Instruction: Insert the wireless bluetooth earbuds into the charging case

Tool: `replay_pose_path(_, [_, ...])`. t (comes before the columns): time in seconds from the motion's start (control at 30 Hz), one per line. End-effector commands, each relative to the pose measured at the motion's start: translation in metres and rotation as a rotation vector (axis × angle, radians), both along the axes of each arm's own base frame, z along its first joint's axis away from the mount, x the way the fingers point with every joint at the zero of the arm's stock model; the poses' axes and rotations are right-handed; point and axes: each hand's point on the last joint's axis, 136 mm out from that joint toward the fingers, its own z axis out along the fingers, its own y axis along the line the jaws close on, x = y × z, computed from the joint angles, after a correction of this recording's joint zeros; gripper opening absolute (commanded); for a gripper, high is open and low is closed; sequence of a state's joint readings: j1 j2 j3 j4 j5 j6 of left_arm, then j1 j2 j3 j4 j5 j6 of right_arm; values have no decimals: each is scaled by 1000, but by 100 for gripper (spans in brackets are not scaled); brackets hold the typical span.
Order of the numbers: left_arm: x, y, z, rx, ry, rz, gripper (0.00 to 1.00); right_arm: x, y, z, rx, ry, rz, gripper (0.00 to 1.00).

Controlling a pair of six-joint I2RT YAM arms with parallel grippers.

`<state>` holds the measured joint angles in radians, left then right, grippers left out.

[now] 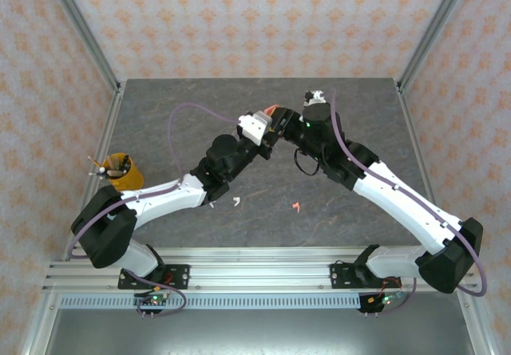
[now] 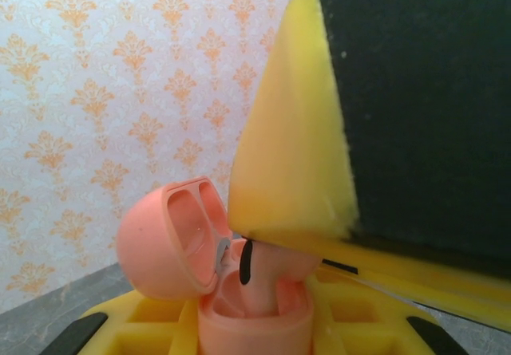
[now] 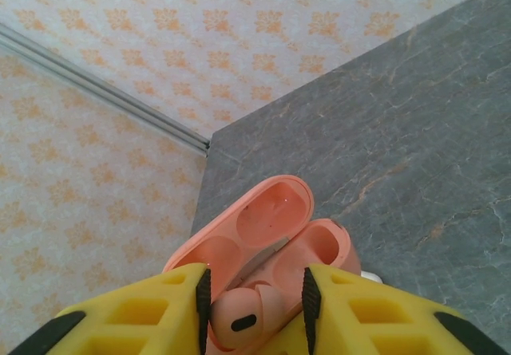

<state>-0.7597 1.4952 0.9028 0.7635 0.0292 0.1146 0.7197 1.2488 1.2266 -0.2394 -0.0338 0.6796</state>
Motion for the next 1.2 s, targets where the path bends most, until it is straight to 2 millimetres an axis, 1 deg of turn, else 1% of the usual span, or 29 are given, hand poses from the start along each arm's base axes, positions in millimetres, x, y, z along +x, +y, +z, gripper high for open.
replay_pose_path(0.0, [-9,7,70,-142,-159,-7,0,-5,-11,-30,-98,94,-39,40])
replay_pose_path(0.03, [-9,7,69,-141,-158,-8,0,-5,-12,-28,-96,91,-41,42])
replay_pose_path(0.17, [-10,6,68,-142,-155,-16,0,-2,-10,-17,-82,65,-38,56])
replay_pose_path(0.23, [-11,5,67,-145,-151,-23,0,-1,-8,-9,-76,49,-32,58])
replay_pose_path(0.47, [-13,4,62,-150,-139,-37,0,-1,-3,27,-18,-35,-7,74])
replay_pose_path(0.53, [-14,4,62,-152,-138,-40,0,-2,-2,39,-3,-60,0,76])
replay_pose_path(0.63, [-14,4,61,-154,-136,-42,0,-2,-3,51,5,-82,4,77])
replay_pose_path(0.8, [-15,4,61,-160,-132,-47,0,-2,-9,64,8,-105,-16,78])
replay_pose_path(0.9, [-16,6,61,-158,-132,-47,0,-5,-21,65,0,-102,-43,78])
replay_pose_path(0.97, [-18,8,60,-151,-135,-45,0,-8,-34,60,-9,-93,-72,78])
replay_pose_path(1.0, [-20,9,59,-145,-138,-44,0,-13,-45,59,-13,-88,-91,78])
replay_pose_path(1.1, [-27,15,56,-117,-142,-44,0,-25,-74,36,-58,-36,-147,77])
replay_pose_path(1.17, [-32,20,54,-102,-142,-45,0,-34,-92,10,-111,25,-177,77])
